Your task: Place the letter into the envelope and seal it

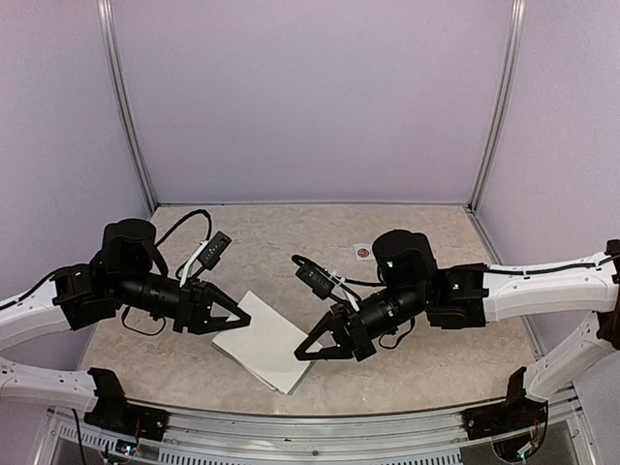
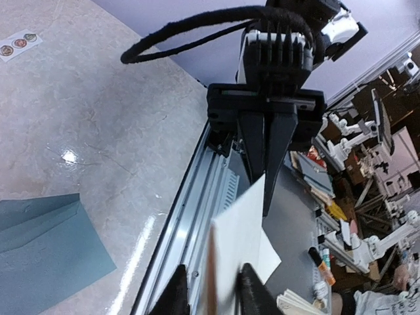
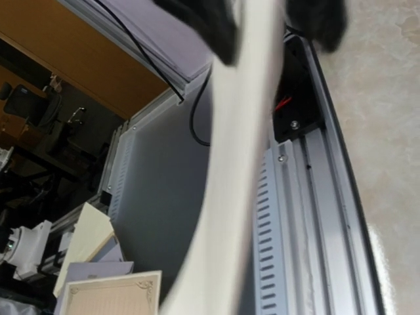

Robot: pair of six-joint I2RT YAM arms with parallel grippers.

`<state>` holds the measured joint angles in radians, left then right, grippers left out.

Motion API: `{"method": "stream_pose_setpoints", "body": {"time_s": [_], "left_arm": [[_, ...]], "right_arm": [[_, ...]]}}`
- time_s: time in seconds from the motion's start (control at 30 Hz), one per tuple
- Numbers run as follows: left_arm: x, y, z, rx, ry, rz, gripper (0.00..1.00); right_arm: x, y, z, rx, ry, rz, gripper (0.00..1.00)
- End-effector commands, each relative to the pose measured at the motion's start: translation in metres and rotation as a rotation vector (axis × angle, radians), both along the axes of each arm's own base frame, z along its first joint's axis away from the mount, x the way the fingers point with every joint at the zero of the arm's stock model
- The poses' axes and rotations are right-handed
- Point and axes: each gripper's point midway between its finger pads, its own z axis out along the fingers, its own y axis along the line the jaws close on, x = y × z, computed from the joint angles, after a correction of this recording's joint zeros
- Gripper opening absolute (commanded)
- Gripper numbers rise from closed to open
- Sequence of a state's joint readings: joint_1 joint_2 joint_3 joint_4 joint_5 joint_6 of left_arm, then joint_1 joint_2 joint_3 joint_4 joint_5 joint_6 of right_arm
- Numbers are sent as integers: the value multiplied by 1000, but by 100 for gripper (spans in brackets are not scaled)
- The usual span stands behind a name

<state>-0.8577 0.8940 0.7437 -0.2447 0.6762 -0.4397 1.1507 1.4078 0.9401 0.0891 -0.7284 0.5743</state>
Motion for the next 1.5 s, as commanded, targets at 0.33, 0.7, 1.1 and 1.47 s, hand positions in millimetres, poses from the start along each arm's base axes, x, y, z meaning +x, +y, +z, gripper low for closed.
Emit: {"method": "stream_pose_setpoints", "body": {"time_s": [0.33, 0.7, 1.1, 1.47], "left_arm": [[61, 22, 99, -439, -197, 506, 0], [74, 62, 146, -796, -255, 818, 0], [64, 49, 141, -816, -275, 773, 0], [83, 24, 78, -502, -167, 803, 53]], "right_arm": [[99, -5, 84, 272, -122, -564, 92], [102, 27, 144, 618, -39, -585, 96], [133, 55, 172, 730, 43, -519, 80], [157, 35, 169, 658, -83, -650, 0]]}}
